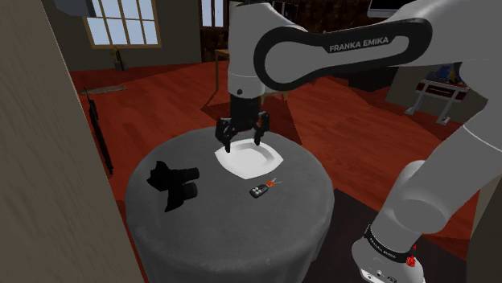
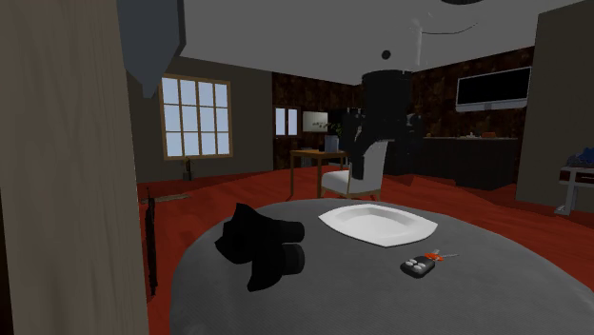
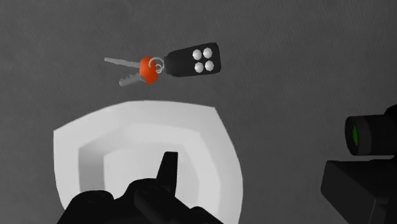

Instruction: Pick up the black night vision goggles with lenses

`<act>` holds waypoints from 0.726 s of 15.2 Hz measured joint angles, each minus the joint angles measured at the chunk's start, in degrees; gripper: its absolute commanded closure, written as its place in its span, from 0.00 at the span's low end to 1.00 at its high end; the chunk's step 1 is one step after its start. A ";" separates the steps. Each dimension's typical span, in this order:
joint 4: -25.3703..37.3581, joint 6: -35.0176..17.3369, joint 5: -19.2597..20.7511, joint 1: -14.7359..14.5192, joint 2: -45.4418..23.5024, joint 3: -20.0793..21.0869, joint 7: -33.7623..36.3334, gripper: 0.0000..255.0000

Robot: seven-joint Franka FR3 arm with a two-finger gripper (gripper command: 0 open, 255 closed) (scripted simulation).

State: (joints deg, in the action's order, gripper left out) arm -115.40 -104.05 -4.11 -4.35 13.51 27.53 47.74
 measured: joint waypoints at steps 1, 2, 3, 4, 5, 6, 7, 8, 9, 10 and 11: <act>1.71 0.03 0.71 -0.16 -2.04 1.07 1.86 0.00; 4.13 0.47 1.66 -0.35 -4.45 2.17 3.83 0.00; 6.00 0.41 2.69 -0.60 -6.86 3.16 5.72 0.00; 8.38 0.74 3.90 -0.95 -9.47 4.11 7.70 0.00; 10.28 0.99 4.99 -1.45 -11.68 4.93 9.63 0.00; 12.64 1.50 6.25 -1.91 -14.14 5.54 11.29 0.00; 14.74 1.61 7.64 -2.77 -16.81 6.32 13.45 0.00; 17.15 2.29 8.90 -3.59 -19.21 6.84 15.27 0.00; 20.59 3.20 10.66 -4.64 -22.51 7.21 17.10 0.00; 23.34 3.93 12.15 -5.80 -25.29 7.45 18.83 0.00; 25.80 4.78 13.31 -7.01 -27.53 7.64 20.41 0.00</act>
State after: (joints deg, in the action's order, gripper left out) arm -89.60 -99.27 9.19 -11.35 -14.02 35.17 68.15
